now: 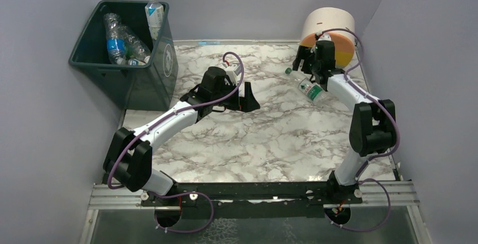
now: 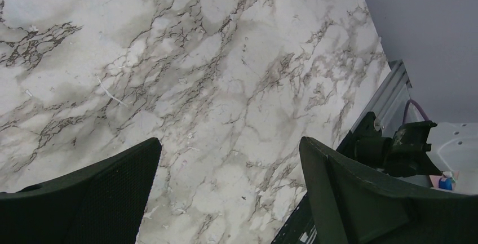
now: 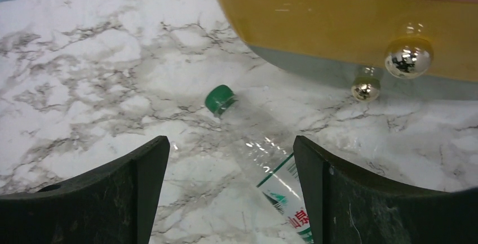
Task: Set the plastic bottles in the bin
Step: Pick up the plastic bottle at the center of the board.
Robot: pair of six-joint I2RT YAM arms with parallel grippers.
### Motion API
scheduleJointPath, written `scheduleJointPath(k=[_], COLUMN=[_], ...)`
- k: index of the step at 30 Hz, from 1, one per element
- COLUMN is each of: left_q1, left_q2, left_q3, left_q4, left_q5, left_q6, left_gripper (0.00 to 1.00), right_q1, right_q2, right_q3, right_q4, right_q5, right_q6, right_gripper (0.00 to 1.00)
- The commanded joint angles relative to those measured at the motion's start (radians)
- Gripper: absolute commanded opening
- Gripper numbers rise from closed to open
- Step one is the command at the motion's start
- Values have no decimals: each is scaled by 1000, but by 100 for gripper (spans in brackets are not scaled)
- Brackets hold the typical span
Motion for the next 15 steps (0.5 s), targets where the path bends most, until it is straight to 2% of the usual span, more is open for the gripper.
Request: scheduleJointPath(k=[1, 8, 15], left_q1=[-5, -5, -4], left_q2=[-13, -1, 4], left_q3=[26, 28, 37], left_q4=[1, 2, 0], left_q5=[-25, -9, -6], left_q6=[16, 24, 26], left_gripper=[99, 99, 99], right_q1=[-34, -89, -91], right_q2=[50, 77, 90], right_q3=[2, -22, -58], right_q4=[-14, 32, 37], right_q5=[45, -18, -26], right_q6=[4, -2, -18], right_gripper=[85, 85, 84])
